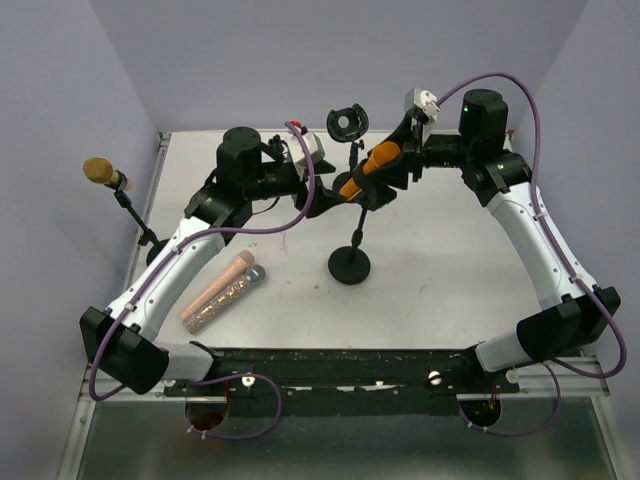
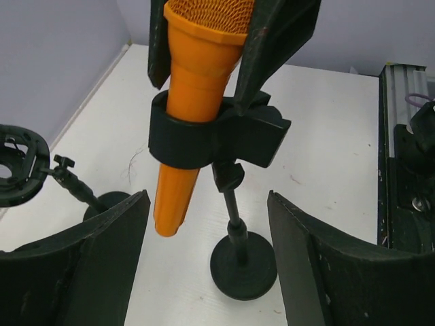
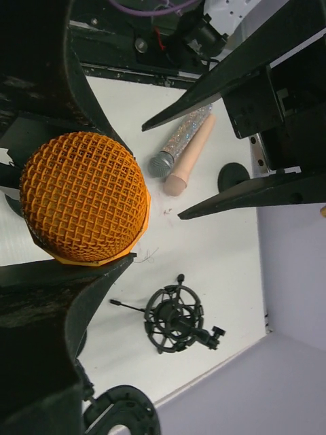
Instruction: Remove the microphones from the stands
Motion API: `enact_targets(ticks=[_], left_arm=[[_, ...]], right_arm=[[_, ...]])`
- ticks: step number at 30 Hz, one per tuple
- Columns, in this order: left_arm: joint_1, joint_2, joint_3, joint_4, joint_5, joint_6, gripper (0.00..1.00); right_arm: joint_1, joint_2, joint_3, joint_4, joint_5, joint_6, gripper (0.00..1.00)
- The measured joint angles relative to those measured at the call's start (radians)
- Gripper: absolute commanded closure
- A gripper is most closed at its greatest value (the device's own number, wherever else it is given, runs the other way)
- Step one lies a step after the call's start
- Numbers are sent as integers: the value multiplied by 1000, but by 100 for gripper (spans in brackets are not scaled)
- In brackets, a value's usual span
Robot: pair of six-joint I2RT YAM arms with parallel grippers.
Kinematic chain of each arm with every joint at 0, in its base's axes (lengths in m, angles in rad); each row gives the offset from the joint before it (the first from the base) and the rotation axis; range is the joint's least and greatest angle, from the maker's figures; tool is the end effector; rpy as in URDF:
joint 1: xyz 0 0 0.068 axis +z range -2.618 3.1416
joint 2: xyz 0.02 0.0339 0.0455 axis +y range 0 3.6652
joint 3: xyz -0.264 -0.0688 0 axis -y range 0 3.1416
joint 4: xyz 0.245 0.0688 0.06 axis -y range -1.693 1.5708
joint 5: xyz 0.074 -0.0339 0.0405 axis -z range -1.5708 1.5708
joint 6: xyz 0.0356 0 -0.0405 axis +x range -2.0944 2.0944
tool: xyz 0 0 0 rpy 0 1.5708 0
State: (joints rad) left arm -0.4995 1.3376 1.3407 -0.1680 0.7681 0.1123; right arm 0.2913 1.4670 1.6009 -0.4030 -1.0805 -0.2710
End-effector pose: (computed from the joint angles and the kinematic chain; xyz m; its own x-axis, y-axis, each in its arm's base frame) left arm 0.2533 -0.1664 0.4148 -0.0372 0.1121 -0.9930 0.9563 0.2924 -0.0028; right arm 0.2927 0.1205 0.4441 0.0089 -0.1289 -0.9916 -0.9834 0.1788 -0.0321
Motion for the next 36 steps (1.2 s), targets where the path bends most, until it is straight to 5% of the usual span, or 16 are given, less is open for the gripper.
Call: enact_targets(ticks=[6,13,18,36], left_arm=[[0,-40,-1,-4,35,70,22],[0,-40,-3,-55,28,115,22],[0,-18,11,-55,23,113,22],[-58,264,309,-55,195,138,33]], right_arm=[[46,54,66,5,-67,-101,42],[60,70,6,21,-69,-145,9],[60,67,-20,38,-12,-119,0],[61,-156,-75,-180,262,-164,0]])
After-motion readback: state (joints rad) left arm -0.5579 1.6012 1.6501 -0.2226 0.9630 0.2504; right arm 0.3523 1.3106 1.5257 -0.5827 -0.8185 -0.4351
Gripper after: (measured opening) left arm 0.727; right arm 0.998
